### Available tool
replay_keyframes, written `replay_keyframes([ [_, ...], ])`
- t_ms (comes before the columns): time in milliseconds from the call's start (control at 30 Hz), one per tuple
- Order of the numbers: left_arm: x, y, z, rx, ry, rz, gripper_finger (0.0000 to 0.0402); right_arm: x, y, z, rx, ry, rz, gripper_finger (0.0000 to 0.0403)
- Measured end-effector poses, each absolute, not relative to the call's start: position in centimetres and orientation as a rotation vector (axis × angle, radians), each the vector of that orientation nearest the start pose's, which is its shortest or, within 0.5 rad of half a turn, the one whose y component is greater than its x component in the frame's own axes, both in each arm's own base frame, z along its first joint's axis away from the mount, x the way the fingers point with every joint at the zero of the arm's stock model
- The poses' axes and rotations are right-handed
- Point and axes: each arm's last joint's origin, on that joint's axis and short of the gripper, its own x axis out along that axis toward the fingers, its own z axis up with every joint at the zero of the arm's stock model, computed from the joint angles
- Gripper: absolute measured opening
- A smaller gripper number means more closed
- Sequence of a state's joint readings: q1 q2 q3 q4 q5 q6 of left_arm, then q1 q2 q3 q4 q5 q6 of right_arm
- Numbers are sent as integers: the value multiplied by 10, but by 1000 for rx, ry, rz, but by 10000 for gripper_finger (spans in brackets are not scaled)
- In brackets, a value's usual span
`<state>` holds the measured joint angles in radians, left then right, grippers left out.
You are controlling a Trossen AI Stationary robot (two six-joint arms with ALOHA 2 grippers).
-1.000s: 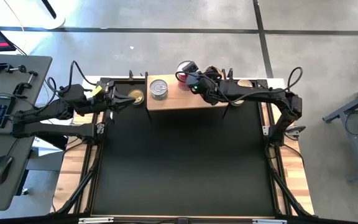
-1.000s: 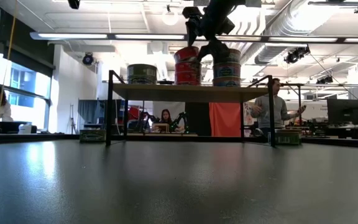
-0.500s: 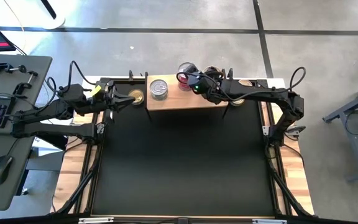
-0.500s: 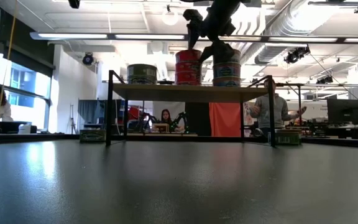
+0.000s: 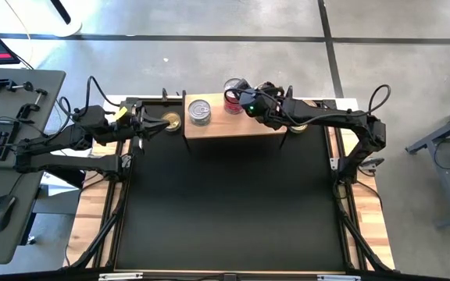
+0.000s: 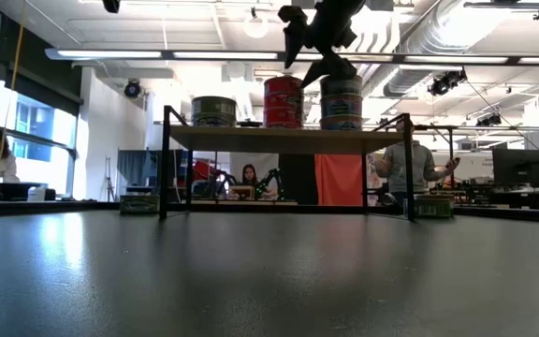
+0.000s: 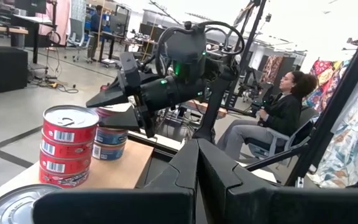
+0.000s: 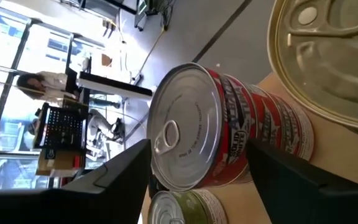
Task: Stack canned seafood by type on shelf
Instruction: Adjust the shelf
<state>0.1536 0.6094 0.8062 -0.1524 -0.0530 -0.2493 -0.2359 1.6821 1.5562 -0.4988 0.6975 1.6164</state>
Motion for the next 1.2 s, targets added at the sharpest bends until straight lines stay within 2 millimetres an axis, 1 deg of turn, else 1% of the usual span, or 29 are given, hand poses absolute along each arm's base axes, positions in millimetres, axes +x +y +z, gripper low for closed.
replay_keyframes([
  [133,126,23,366,-246,-72,216,0,358,-104,344,1297,-223,-1153,256],
  [233,123,24,367,-245,-83,225,0,359,-98,345,1274,-168,-1119,256],
  [400,119,23,367,-247,-81,219,0,362,-88,345,1231,34,-972,256],
  [533,121,23,363,-310,-46,186,0,363,-78,347,1130,163,-863,256],
  [700,133,23,356,-392,32,119,0,363,-68,347,925,324,-748,256],
  [767,140,23,353,-432,61,96,0,361,-65,343,879,423,-686,256],
  [867,150,23,348,-462,103,60,0,355,-59,338,804,612,-558,256],
  [967,160,25,344,-468,132,55,0,342,-52,329,746,812,-516,256],
  [1033,169,26,342,-482,134,57,0,332,-47,322,710,956,-539,256],
  [1100,176,28,340,-501,135,62,0,318,-41,315,648,1112,-598,249],
  [1133,180,29,339,-514,132,67,0,312,-38,313,607,1176,-619,240],
  [1200,187,30,336,-547,141,74,0,301,-31,311,533,1285,-663,208],
])
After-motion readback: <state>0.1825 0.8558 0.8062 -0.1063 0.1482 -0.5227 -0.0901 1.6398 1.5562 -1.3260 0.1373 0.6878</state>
